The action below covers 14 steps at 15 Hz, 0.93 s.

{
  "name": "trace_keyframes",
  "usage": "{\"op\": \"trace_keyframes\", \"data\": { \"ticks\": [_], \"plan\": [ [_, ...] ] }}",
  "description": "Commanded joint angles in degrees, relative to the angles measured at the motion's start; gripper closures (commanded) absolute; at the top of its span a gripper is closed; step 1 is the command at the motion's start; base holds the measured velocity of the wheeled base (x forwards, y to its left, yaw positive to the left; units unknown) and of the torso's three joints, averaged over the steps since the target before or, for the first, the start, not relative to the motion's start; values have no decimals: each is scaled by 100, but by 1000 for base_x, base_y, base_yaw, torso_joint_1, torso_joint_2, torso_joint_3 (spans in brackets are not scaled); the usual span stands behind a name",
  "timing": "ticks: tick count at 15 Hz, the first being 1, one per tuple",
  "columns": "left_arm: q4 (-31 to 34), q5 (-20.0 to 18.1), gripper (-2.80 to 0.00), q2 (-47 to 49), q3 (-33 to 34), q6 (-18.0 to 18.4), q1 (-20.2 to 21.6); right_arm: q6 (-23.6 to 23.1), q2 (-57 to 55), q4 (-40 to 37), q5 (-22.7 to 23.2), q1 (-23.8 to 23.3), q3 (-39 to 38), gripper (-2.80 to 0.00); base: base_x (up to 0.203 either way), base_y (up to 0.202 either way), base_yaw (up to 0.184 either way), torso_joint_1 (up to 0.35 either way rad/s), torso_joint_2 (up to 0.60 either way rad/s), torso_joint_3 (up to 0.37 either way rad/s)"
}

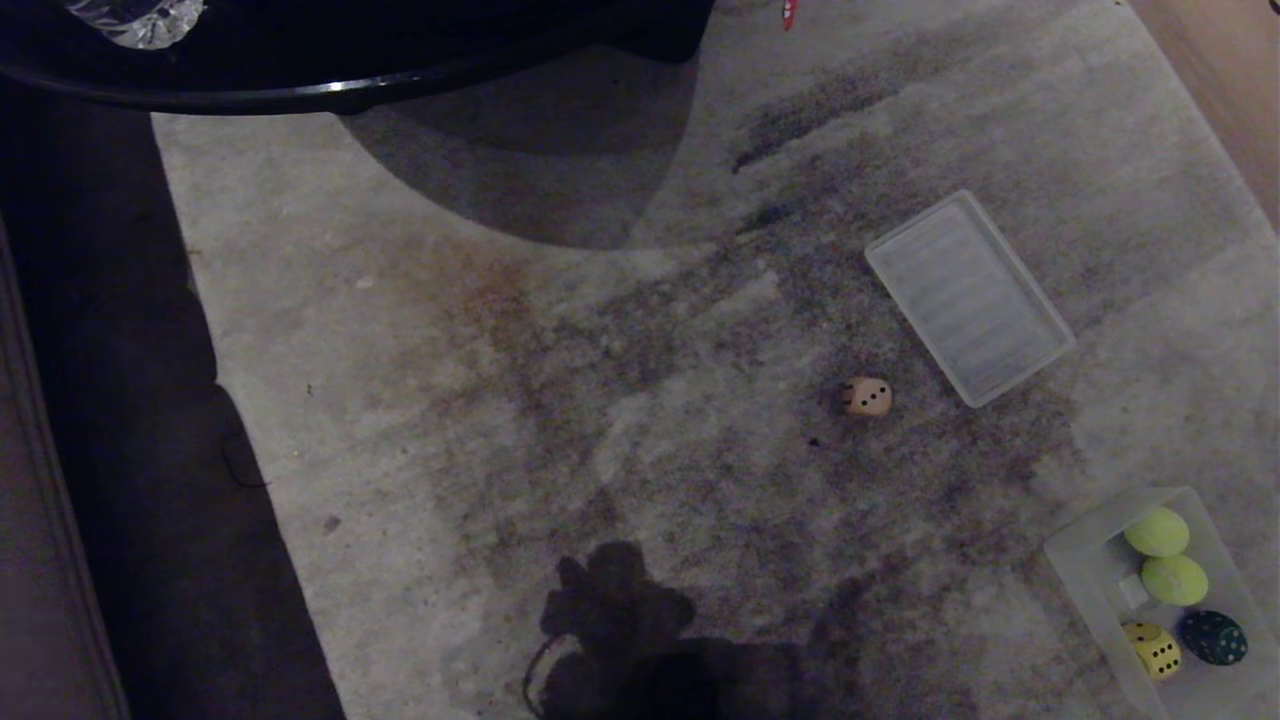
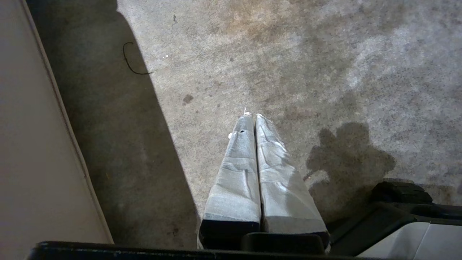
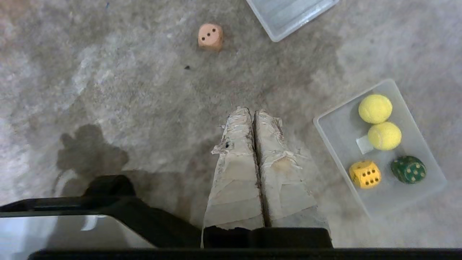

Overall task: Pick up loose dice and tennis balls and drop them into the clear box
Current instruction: Pick up toys out of the box

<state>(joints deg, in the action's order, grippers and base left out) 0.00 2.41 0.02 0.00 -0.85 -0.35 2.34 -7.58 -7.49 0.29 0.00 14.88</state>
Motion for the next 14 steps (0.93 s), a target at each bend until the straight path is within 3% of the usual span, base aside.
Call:
{"op": "trace_keyframes", "data": {
  "ticks": [1,4,8,11,14],
  "plan": [
    [0,5,0,-2,9,-3,0,53,-1540,-186,34,0,631,0,0,0,0,0,0,0],
    [0,5,0,-2,9,-3,0,101,-3425,193,68,10,1035,0,0,0,0,0,0,0],
    [0,5,0,-2,9,-3,0,323,-5923,1367,76,134,1396,0,0,0,0,0,0,0],
    [0,5,0,-2,9,-3,0,684,-7631,2372,-67,507,1850,0,0,0,0,0,0,0],
    [0,5,0,-2,9,-3,0,1309,-8818,2879,-385,991,2584,0,0,0,0,0,0,0]
  ]
}}
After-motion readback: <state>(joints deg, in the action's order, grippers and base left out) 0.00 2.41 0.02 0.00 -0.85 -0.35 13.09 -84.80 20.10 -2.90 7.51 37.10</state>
